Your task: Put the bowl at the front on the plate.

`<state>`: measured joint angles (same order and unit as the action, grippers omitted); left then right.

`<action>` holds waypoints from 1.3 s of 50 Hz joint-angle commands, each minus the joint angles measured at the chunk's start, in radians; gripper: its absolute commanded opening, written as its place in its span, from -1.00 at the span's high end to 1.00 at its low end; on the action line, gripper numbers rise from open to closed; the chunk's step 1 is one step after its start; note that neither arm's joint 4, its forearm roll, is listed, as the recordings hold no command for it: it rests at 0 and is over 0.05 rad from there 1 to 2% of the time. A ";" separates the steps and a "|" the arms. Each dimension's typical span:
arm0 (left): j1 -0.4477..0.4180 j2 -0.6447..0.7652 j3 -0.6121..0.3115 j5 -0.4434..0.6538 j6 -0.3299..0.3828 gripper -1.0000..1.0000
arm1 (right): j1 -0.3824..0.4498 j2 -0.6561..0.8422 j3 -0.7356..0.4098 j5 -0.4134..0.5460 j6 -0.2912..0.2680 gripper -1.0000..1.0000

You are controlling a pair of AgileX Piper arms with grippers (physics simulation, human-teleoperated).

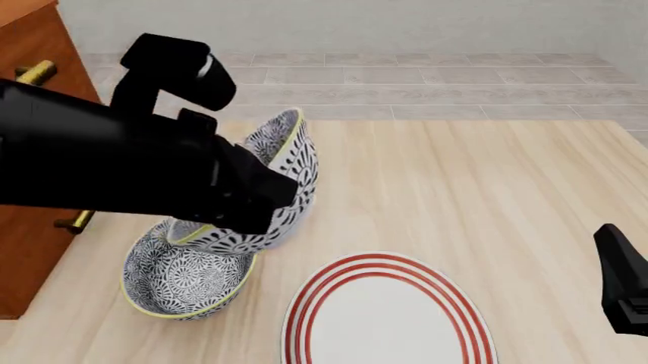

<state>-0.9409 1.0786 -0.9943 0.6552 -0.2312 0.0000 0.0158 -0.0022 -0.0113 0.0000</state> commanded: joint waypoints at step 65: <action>-0.250 0.342 0.077 -0.311 -0.089 1.00 | 0.000 -0.005 0.000 0.004 0.000 -1.00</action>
<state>-1.1745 1.3960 -0.9228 0.3762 -0.3095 0.0001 0.0158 -0.0022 -0.0113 0.0000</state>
